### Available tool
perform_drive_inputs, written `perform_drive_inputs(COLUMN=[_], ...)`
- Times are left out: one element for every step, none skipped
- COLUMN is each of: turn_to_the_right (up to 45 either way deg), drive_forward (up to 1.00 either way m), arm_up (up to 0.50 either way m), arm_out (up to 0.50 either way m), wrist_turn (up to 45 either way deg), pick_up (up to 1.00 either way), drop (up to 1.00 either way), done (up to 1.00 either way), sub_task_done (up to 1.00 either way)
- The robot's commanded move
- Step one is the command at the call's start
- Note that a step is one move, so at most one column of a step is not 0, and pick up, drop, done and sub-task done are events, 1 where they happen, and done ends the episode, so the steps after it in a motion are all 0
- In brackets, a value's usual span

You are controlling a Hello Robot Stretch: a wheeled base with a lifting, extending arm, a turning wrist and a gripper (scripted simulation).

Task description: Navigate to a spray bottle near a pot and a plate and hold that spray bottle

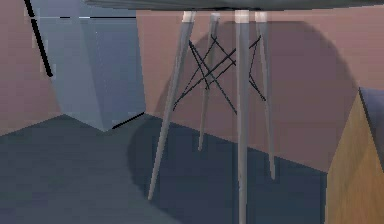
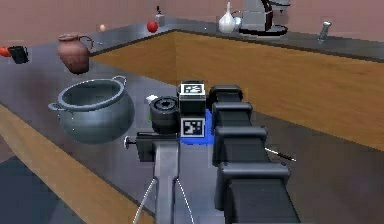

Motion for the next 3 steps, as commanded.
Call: perform_drive_inputs(turn_to_the_right=[0.0, 0.0, 0.0], drive_forward=[0.0, 0.0, 0.0], arm_up=[0.0, 0.0, 0.0], arm_out=[0.0, 0.0, 0.0], wrist_turn=[45.0, 45.0, 45.0], pick_up=[0.0, 0.0, 0.0], drop=[0.0, 0.0, 0.0], done=[0.0, 0.0, 0.0], sub_task_done=[0.0, 0.0, 0.0])
